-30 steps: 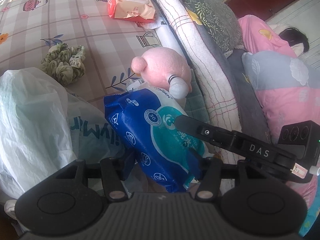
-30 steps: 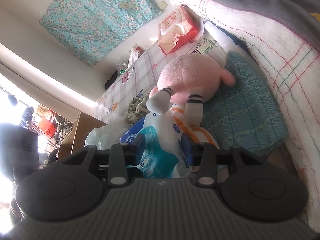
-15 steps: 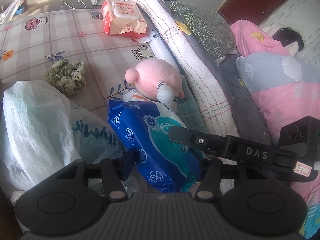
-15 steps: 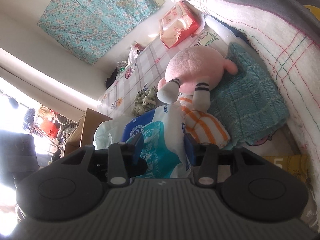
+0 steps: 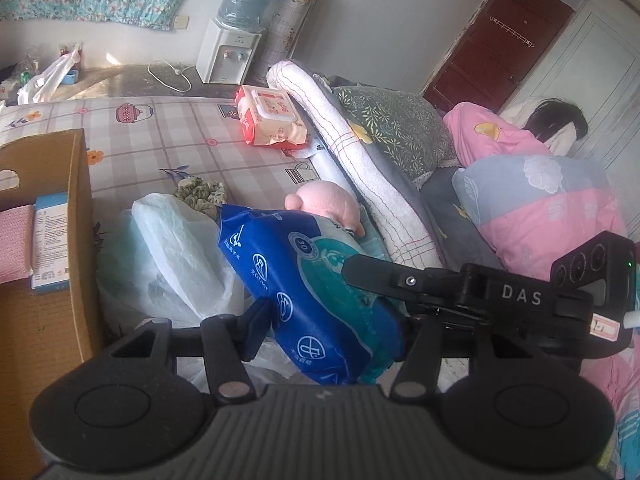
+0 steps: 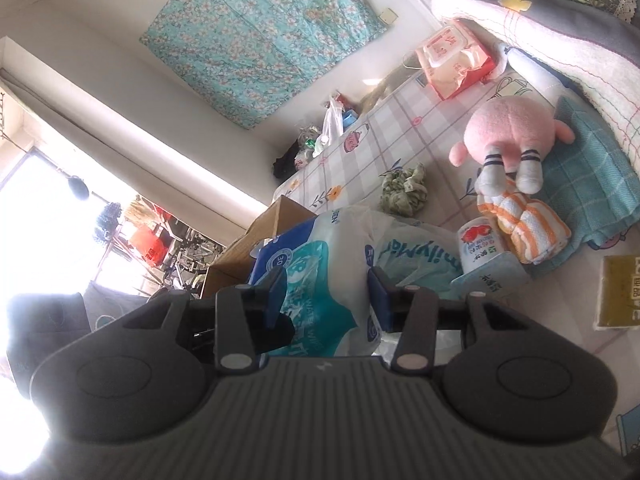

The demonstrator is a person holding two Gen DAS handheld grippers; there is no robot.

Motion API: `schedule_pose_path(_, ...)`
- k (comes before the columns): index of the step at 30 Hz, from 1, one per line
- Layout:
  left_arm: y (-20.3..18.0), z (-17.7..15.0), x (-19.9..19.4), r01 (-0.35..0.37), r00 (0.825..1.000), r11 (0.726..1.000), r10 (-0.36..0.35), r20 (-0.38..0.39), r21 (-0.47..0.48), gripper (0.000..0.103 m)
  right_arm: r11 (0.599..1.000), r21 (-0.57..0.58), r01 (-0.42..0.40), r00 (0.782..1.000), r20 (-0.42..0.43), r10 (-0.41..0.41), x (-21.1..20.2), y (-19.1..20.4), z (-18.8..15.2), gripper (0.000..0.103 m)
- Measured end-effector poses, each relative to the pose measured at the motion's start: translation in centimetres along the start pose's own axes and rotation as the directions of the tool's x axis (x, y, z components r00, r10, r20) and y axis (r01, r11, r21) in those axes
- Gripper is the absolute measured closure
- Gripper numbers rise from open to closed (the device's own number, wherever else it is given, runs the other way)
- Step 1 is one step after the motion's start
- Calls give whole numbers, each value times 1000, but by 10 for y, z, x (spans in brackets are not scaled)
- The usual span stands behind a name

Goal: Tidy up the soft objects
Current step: 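Lift the wet wipes pack with the left tool and carry it to the box, then lower the wet wipes pack into the box and open the left tool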

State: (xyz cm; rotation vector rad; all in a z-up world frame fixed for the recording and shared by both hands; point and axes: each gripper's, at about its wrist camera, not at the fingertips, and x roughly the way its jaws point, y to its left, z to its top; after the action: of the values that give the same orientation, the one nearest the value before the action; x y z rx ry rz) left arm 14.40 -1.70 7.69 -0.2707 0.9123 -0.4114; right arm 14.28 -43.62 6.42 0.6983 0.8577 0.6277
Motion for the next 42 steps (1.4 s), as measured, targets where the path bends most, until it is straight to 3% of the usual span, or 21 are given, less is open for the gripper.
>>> schedule_pose_path(8,59,-21,-87,-117,985,988,128,118,-96,47,985,-97,-144,985,-112,133,52,87,-32,57)
schedule_pose_path(13,101,-33,-116,-183,972,968,205,118,-169,47,975,-105,-197,960,-223,170,101,127,-61,55)
schedule_pose_path(18,144,-39,-123,-223,965,952,246,89,-207,47,973,-139,-187,951,-274,144,139,150,-79,54)
schedule_pose_path(23,184,-37,-98,-240,969,950,245,3,-202,44,968,-218,-120,958,-282,55,163,157,-90,53)
schedule_pose_path(27,214,-49,-59,-310,947,928,284,-147,-206,45,964,-233,-125,963,-261,62,152,155,-89,53)
schedule_pose_path(30,227,-54,-49,-327,938,918,286,-196,-225,45,957,-260,-130,970,-232,68,137,153,-82,53)
schedule_pose_path(34,231,-53,-43,-347,924,917,298,-241,-197,39,966,-199,-167,964,-240,117,124,141,-74,53)
schedule_pose_path(37,232,-55,-38,-359,906,918,301,-299,-166,32,967,-186,-177,964,-232,131,116,136,-75,53)
schedule_pose_path(42,236,-64,-10,-358,859,923,267,-437,-139,31,970,-152,-190,959,-242,150,118,130,-76,53)
